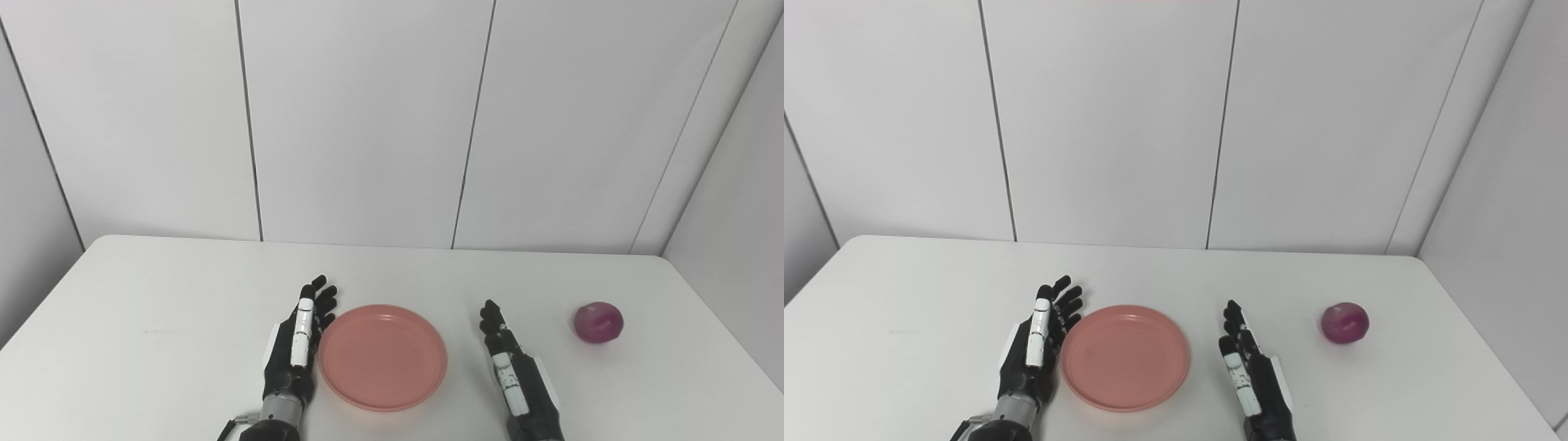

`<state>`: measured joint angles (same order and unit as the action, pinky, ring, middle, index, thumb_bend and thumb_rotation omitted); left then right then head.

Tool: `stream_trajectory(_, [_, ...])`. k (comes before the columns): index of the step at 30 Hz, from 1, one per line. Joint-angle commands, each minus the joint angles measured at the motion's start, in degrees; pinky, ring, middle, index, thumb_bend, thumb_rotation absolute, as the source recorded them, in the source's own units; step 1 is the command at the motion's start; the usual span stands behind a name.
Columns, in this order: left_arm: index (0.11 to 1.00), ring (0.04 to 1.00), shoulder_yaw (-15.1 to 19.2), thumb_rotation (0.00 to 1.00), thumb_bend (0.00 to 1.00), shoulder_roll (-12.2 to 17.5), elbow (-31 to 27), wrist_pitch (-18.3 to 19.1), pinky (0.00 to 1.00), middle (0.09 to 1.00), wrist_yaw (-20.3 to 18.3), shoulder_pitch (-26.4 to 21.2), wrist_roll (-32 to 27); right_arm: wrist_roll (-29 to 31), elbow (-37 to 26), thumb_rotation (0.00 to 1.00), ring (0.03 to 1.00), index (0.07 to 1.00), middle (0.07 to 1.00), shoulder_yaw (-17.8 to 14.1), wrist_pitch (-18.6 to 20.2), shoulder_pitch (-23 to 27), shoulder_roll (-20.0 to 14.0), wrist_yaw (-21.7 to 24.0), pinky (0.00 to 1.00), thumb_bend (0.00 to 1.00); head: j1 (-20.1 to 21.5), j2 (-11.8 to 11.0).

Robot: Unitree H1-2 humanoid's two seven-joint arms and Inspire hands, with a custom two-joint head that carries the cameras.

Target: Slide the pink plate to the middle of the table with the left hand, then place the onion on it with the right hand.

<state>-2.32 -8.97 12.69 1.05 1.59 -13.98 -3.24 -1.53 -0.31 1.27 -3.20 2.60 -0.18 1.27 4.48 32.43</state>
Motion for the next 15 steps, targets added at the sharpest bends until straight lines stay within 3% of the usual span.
stream_trajectory(1, [0.890,0.913,-0.55,1.00,0.56,-0.77,-2.03,-1.88,0.92,0.894,-0.05,-0.74,0.40,-0.22,0.48,0.93,0.982,0.980,0.968,0.14,0.31,-0.34,0.04,-0.18,1.00,0.75,-0.03,0.01])
stream_trajectory(15, [0.915,0.942,-1.41,1.00,0.58,0.07,-3.65,-1.16,0.97,0.919,-0.97,0.34,0.45,0.11,0.60,0.92,0.979,0.980,0.967,0.03,0.17,-0.22,0.26,-0.24,1.00,0.74,-0.02,0.08])
